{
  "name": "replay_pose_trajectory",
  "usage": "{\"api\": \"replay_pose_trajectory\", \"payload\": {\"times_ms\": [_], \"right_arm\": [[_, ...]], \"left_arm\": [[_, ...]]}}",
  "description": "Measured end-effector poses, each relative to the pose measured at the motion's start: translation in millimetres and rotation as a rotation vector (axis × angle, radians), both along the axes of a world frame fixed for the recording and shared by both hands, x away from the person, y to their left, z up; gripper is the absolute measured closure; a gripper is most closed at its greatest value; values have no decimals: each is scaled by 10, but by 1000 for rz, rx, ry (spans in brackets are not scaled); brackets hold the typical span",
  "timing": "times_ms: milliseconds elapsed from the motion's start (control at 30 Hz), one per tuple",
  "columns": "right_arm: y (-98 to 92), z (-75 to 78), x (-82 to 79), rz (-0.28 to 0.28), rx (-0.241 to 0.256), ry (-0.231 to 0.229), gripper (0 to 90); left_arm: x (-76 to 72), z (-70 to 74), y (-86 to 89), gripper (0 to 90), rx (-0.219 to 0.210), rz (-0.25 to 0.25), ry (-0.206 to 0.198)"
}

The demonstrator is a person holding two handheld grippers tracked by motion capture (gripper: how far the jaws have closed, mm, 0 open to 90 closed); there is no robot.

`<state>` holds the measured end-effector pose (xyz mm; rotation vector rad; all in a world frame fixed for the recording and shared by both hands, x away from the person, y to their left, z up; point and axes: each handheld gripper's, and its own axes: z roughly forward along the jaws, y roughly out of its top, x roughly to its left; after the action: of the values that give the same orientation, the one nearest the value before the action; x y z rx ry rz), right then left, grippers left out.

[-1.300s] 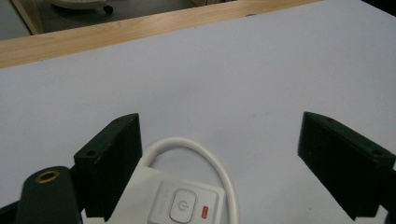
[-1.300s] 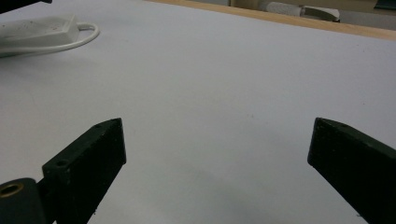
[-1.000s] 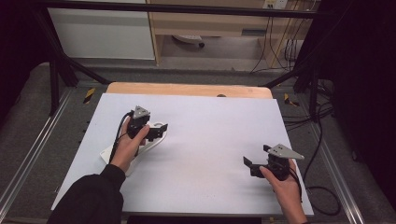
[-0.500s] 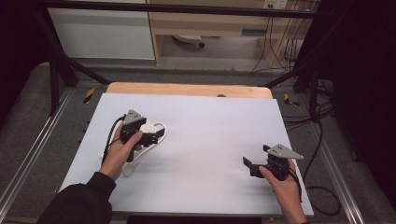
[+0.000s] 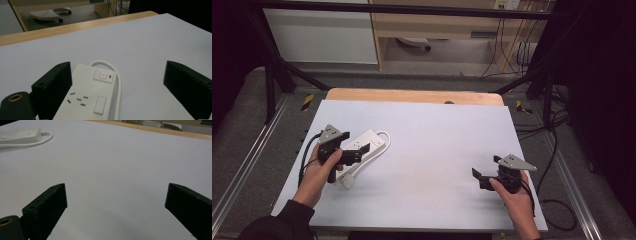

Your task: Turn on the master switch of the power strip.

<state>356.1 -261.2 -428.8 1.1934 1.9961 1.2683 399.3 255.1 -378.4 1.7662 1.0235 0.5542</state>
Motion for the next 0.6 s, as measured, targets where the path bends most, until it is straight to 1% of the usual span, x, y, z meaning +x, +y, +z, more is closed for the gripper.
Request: {"api": "replay_pose_trajectory", "payload": {"times_ms": [100, 200, 333, 467, 500, 533, 600], "right_arm": [[-1, 1, -2, 0, 0, 1, 44], [3, -3, 2, 2, 2, -2, 43], [8, -6, 2, 3, 1, 1, 43], [6, -5, -1, 2, 1, 3, 43], [3, -6, 2, 2, 0, 0, 43], [4, -8, 2, 1, 1, 2, 43], [3, -10, 4, 3, -2, 3, 43]], "left_arm": [[-102, -21, 108, 85, -15, 22, -8], [-202, -49, 216, 85, -19, 36, -13], [-302, -65, 322, 83, -17, 51, -18], [-398, -100, 440, 79, -37, 71, -17], [-419, -114, 470, 79, -40, 74, -14], [-439, -126, 504, 80, -34, 80, -15], [-482, -154, 567, 80, -42, 96, -14]]}}
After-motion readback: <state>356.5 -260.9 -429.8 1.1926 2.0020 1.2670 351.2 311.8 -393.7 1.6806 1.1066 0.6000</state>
